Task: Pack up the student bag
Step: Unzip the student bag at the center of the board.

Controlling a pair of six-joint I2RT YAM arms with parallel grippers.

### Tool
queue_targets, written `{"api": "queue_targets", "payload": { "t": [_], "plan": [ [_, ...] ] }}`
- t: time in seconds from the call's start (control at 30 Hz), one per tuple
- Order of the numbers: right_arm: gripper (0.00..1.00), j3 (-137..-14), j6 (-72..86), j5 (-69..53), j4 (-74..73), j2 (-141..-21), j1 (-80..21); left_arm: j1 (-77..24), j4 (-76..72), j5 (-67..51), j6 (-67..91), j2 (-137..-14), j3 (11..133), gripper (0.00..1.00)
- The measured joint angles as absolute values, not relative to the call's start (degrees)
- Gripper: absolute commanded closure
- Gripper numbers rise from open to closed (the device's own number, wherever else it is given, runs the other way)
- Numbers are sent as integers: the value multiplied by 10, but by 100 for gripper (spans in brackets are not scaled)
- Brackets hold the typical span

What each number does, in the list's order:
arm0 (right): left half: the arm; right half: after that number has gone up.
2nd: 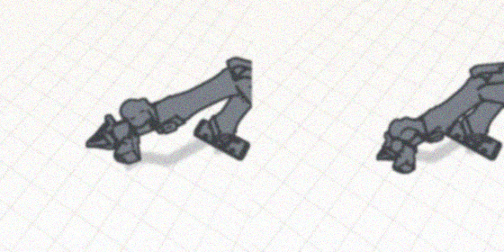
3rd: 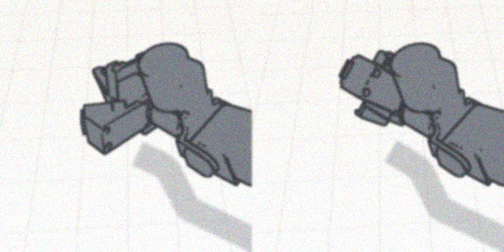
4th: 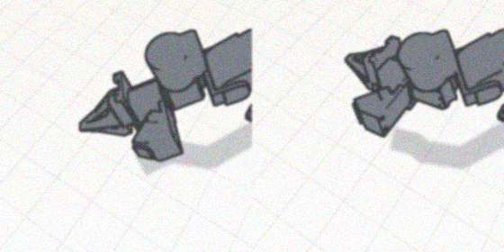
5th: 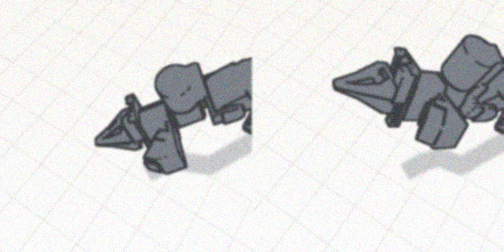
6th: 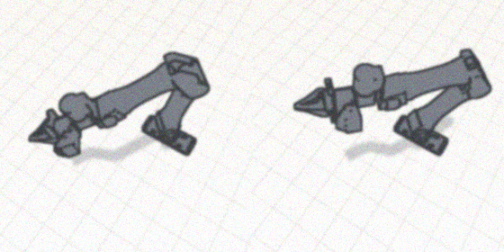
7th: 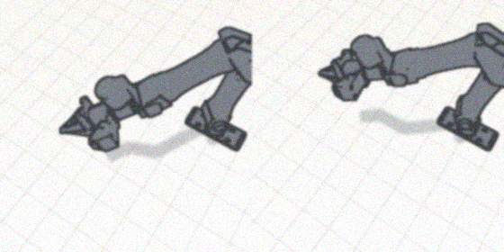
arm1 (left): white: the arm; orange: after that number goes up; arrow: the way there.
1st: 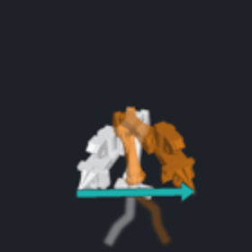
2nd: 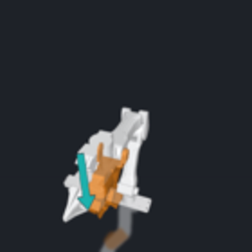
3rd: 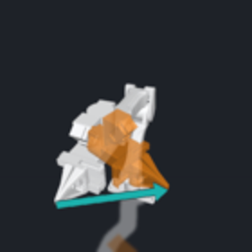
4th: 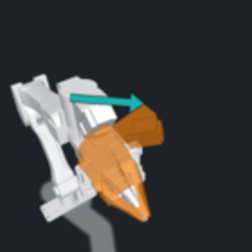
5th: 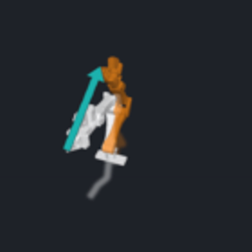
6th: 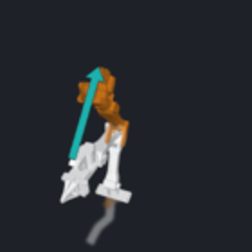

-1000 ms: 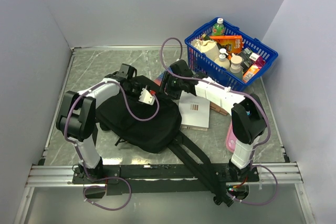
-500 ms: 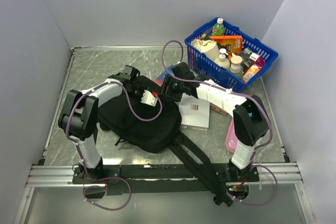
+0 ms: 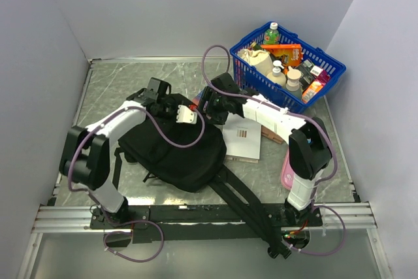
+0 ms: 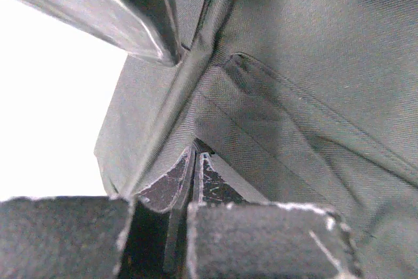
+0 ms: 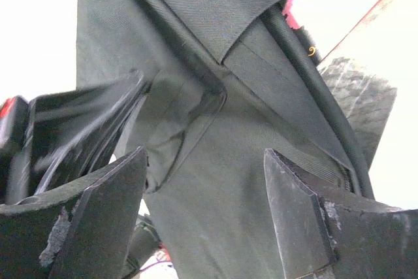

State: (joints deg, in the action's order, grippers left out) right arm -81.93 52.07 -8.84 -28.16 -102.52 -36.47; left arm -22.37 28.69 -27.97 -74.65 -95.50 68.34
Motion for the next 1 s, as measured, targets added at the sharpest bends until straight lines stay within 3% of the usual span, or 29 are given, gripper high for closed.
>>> {"api": "queue_targets", "payload": {
  "t": [0.5, 0.6, 0.7, 0.73, 1.0],
  "plan": [
    [25, -866, 602, -137, -289, -1103, -373, -226, 283, -293, -715, -896, 643, 99],
    [31, -870, 609, -143, -289, -1106, -379, -226, 281, -295, -712, -893, 641, 99],
    [57, -871, 621, -145, -284, -1107, -385, -226, 280, -296, -709, -891, 640, 99],
    [60, -871, 622, -146, -282, -1108, -386, -226, 281, -296, -709, -889, 639, 99],
    [64, -869, 649, -142, -268, -1110, -389, -226, 282, -297, -709, -875, 630, 99]
  ]
}}
